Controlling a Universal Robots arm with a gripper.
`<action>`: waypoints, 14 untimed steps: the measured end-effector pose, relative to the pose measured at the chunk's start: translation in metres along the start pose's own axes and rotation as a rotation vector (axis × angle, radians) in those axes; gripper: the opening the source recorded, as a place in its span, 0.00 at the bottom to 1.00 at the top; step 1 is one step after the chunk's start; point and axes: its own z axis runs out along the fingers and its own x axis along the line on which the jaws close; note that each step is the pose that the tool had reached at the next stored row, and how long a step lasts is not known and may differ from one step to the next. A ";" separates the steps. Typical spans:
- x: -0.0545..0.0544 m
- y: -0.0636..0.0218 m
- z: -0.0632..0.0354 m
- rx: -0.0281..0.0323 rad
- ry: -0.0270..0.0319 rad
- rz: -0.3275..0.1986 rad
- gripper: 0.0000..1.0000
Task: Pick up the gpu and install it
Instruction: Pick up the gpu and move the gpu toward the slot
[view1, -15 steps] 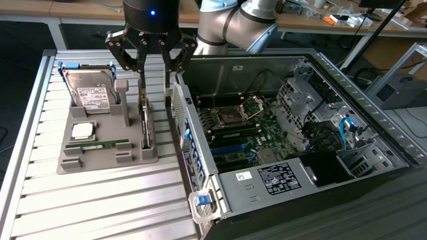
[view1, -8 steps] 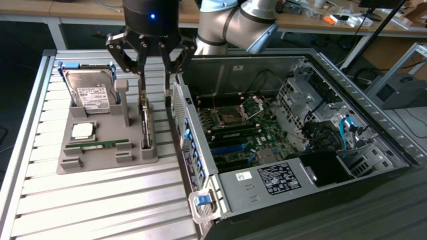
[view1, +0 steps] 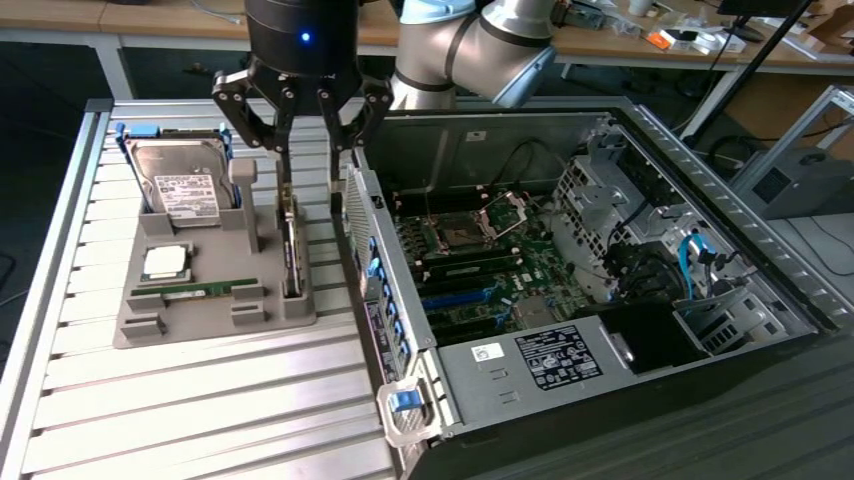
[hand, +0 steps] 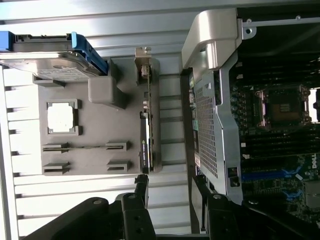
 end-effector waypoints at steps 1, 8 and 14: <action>0.000 0.0000 0.0004 0.0000 0.0000 0.000 0.48; 0.000 -0.0001 0.0026 -0.0001 0.0000 0.000 0.48; 0.000 -0.0002 0.0047 0.0000 0.0000 0.000 0.48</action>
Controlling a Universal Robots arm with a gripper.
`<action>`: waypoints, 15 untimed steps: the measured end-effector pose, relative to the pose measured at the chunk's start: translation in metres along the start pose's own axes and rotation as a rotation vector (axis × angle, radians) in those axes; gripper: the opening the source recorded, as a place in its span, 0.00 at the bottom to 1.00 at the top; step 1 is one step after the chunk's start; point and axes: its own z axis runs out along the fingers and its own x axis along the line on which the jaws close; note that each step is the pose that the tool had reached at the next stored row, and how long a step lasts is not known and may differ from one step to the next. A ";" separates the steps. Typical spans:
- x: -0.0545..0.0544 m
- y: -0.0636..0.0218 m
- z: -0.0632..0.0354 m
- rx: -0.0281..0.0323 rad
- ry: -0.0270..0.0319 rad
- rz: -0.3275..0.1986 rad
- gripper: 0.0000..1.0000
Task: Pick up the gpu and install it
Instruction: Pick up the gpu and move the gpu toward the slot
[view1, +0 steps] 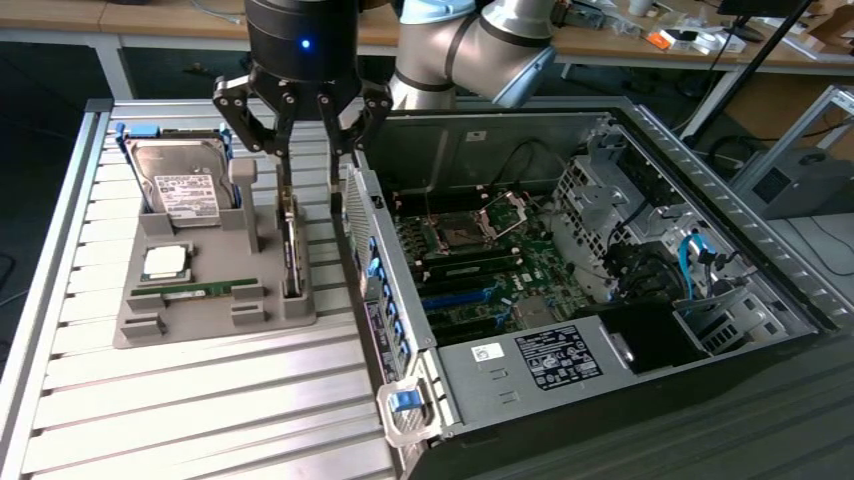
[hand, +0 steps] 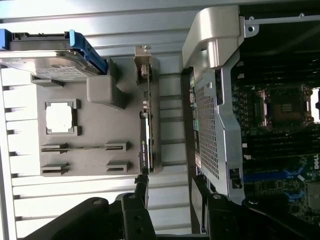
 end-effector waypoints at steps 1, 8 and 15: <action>0.000 0.0000 0.0003 0.0000 0.0001 0.000 0.48; 0.000 -0.0001 0.0027 0.0000 0.0000 0.000 0.48; 0.000 -0.0002 0.0048 0.0000 0.0000 0.000 0.48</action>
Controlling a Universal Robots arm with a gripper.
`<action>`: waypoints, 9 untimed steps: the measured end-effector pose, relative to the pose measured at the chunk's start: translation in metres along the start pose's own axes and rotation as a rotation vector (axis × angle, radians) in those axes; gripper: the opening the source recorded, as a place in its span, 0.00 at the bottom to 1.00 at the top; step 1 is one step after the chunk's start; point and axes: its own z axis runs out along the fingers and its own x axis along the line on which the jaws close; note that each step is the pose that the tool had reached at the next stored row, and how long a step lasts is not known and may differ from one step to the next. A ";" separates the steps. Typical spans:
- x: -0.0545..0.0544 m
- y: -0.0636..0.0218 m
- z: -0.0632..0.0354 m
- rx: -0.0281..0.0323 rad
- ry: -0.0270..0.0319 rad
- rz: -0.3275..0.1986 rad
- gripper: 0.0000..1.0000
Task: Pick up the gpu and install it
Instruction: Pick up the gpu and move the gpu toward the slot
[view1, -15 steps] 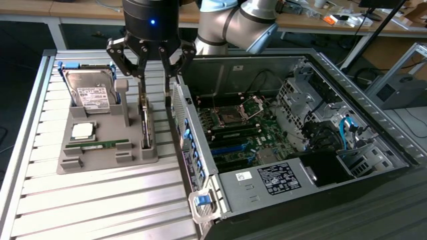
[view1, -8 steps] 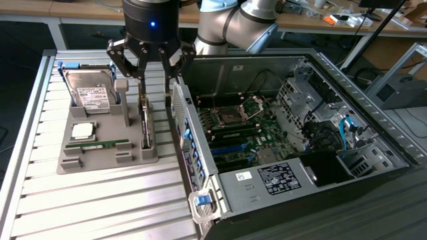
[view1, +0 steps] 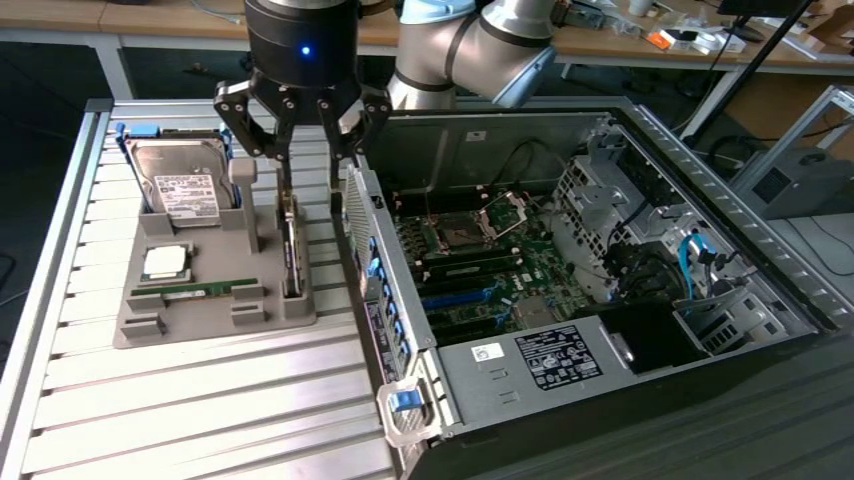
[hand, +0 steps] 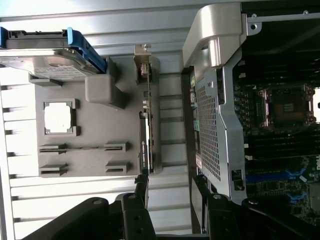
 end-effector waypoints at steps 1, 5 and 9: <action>0.000 0.0000 0.0005 -0.0001 -0.0001 0.000 0.48; 0.000 -0.0001 0.0017 0.0000 0.0000 0.000 0.48; 0.000 -0.0001 0.0028 0.0000 0.0000 0.000 0.48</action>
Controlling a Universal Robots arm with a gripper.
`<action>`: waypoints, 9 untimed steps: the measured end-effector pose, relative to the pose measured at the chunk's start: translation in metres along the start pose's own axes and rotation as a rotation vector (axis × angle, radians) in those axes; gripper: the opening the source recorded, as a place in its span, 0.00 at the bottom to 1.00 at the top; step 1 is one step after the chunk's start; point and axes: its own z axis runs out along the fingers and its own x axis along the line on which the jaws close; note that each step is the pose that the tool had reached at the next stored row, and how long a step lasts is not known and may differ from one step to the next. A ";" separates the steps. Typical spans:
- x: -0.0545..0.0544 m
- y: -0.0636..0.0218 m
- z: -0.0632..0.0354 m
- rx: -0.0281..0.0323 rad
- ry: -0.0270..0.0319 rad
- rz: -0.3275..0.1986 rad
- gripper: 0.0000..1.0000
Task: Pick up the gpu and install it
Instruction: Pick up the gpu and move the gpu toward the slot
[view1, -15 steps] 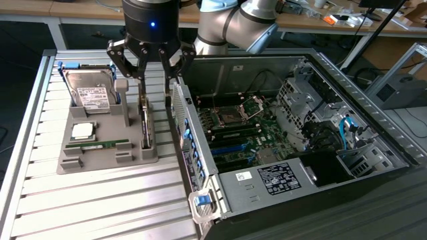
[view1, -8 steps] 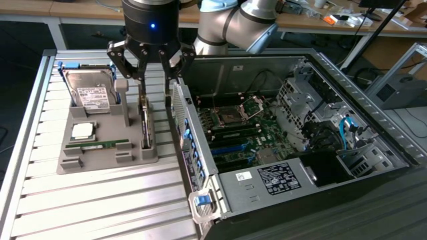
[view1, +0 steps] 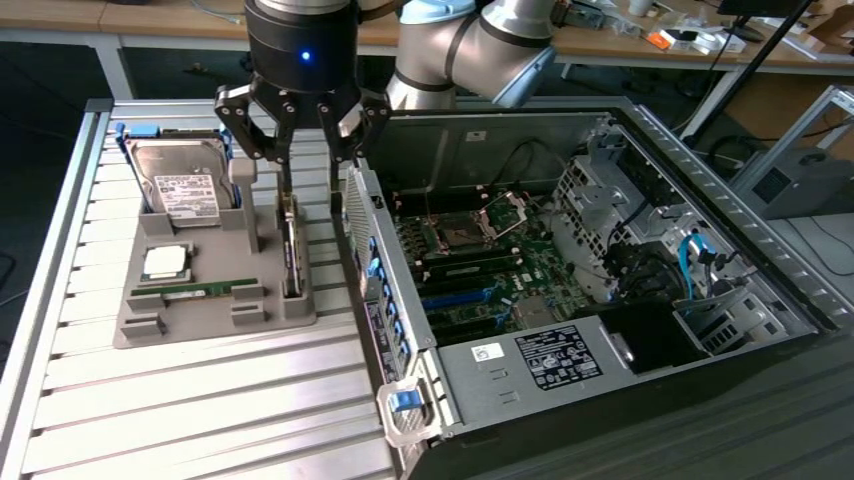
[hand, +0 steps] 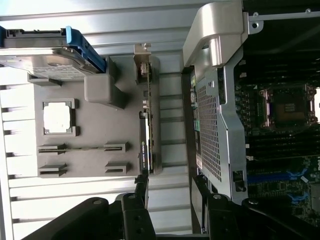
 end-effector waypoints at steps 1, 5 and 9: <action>0.000 0.0000 0.0003 0.0000 0.0000 0.000 0.48; 0.000 -0.0001 0.0014 0.0000 0.0000 0.000 0.48; 0.000 -0.0001 0.0025 0.0000 0.0000 0.000 0.48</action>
